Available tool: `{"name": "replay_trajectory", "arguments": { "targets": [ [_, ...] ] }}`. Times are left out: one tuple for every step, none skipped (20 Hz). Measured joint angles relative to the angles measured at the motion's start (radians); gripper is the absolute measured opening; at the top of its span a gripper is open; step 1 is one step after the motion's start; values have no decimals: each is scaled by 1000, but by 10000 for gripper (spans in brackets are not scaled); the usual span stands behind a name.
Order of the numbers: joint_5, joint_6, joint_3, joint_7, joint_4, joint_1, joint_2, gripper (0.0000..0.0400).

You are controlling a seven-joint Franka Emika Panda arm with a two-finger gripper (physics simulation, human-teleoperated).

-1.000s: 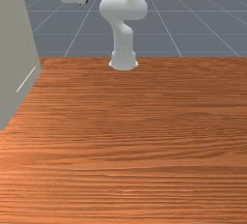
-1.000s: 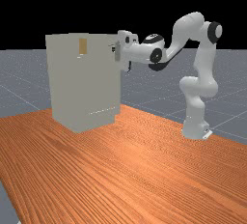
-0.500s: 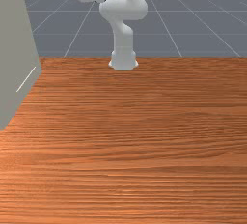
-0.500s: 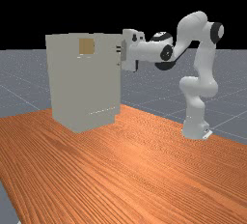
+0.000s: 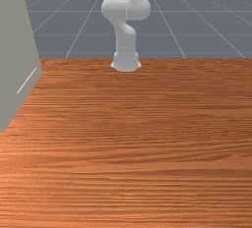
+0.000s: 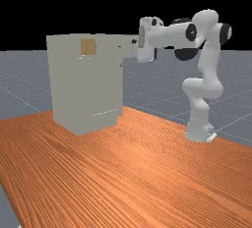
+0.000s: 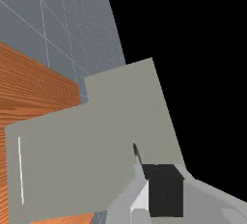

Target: Open the drawer

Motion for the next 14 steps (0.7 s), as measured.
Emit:
{"name": "replay_trajectory", "arguments": {
  "targets": [
    [22, 6, -2, 4, 11, 7, -14, 0],
    [31, -9, 1, 5, 9, 12, -54, 0],
    [38, -4, 2, 2, 11, 20, -100, 0],
    [52, 5, -2, 10, 15, 28, -131, 0],
    [63, 6, -4, -13, 20, 34, -146, 0],
    [43, 26, -7, 6, -7, 43, -205, 0],
    [48, 27, -6, -4, 0, 53, -255, 0],
    [52, 37, -8, 4, 2, 62, -290, 0],
    [57, 53, -14, 23, -1, 70, -314, 0],
    [90, 79, -36, -10, -3, 93, -350, 0],
    [96, 95, -46, -3, -5, 102, -381, 0],
    [104, 116, -58, 7, -10, 113, -406, 0],
    [120, 106, -60, -28, 1, 118, -411, 0],
    [183, 56, -73, 0, 41, 108, -415, 0]
  ]
}}
